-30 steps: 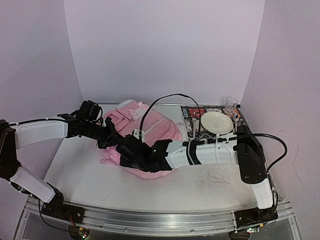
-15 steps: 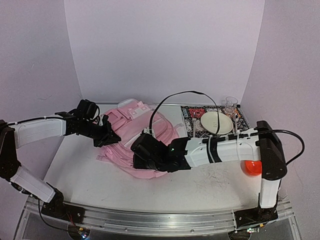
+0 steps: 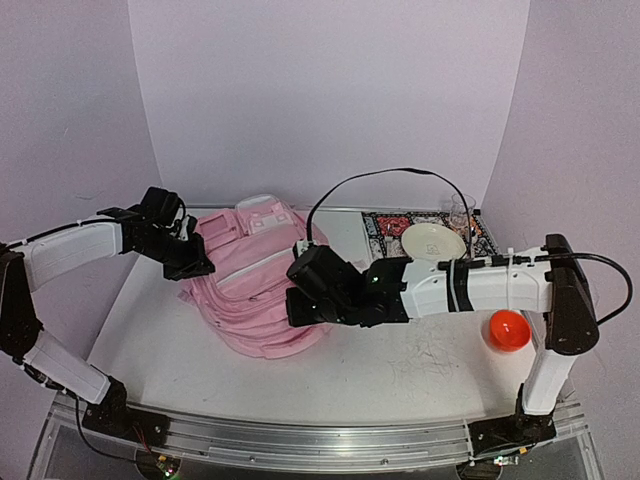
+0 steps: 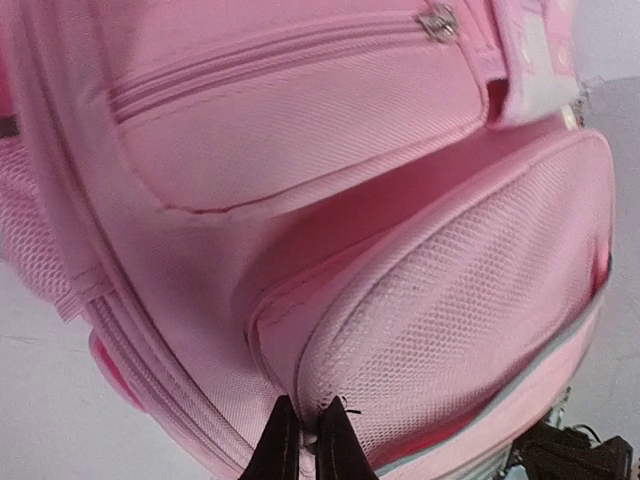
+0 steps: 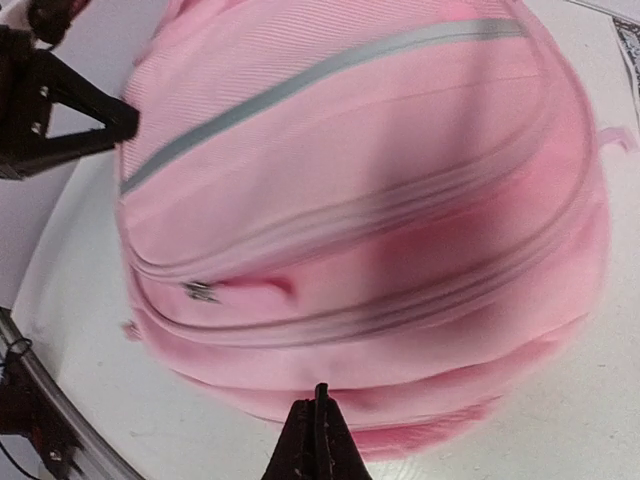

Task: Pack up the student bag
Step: Zip the upper front pocket of the student bag, then grab the upper front pocket of the student bag.

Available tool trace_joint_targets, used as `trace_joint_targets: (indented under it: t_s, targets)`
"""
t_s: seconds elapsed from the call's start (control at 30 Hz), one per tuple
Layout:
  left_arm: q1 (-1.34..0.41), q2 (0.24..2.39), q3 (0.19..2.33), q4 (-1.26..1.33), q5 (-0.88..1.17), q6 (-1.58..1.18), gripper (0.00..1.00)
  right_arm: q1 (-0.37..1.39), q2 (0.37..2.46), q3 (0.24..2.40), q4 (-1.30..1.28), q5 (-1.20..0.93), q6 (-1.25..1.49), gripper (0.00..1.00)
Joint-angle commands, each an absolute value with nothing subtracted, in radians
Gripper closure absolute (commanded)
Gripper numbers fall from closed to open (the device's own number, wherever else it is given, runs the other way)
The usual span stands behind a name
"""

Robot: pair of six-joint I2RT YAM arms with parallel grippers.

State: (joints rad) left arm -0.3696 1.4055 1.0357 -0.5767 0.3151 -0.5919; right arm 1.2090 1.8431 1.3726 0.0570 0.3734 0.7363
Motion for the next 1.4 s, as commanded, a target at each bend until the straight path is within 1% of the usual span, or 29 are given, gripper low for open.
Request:
trace_joint_targets:
  t_s: [0.0, 0.17, 0.2, 0.27, 0.33, 0.37, 0.47, 0.53, 0.77, 0.93, 1.1, 1.27, 1.37]
  targets:
    - [-0.283, 1.385, 1.103, -0.604, 0.065, -0.529, 1.0, 1.195, 1.849, 1.46, -0.062, 0.326, 0.585, 1.0]
    - [-0.283, 1.389, 1.101, -0.604, 0.105, -0.525, 1.0, 1.195, 1.855, 1.462, -0.004, 0.252, 0.507, 0.99]
    - [-0.283, 1.388, 1.1, -0.604, 0.117, -0.529, 1.0, 1.195, 1.849, 1.452, 0.034, 0.218, 0.487, 0.95]
    - [-0.283, 1.383, 1.101, -0.603, 0.138, -0.534, 1.0, 1.196, 1.844, 1.435, 0.112, 0.148, 0.437, 0.82]
    - [-0.283, 1.383, 1.106, -0.603, 0.16, -0.536, 1.0, 1.195, 1.867, 1.46, 0.146, 0.086, 0.381, 0.7]
    - [-0.283, 1.384, 1.109, -0.603, 0.174, -0.536, 1.0, 1.194, 1.885, 1.48, 0.151, 0.065, 0.362, 0.66]
    - [-0.283, 1.386, 1.115, -0.603, 0.201, -0.536, 1.0, 1.175, 1.93, 1.517, 0.192, 0.015, 0.335, 0.58]
    - [-0.283, 1.383, 1.119, -0.604, 0.213, -0.538, 1.0, 1.155, 1.955, 1.526, 0.234, -0.025, 0.33, 0.55]
    - [-0.283, 1.378, 1.127, -0.605, 0.257, -0.546, 1.0, 1.122, 2.056, 1.63, 0.258, -0.116, 0.277, 0.5]
    - [-0.283, 1.375, 1.128, -0.606, 0.279, -0.548, 1.0, 1.102, 2.092, 1.664, 0.258, -0.142, 0.273, 0.49]
    - [-0.285, 1.376, 1.127, -0.606, 0.297, -0.55, 1.0, 1.098, 2.126, 1.667, 0.258, -0.159, 0.267, 0.5]
    - [-0.284, 1.377, 1.129, -0.606, 0.306, -0.556, 1.0, 1.097, 2.159, 1.681, 0.256, -0.216, 0.273, 0.54]
    - [-0.284, 1.379, 1.133, -0.606, 0.312, -0.558, 1.0, 1.098, 2.171, 1.682, 0.256, -0.207, 0.275, 0.56]
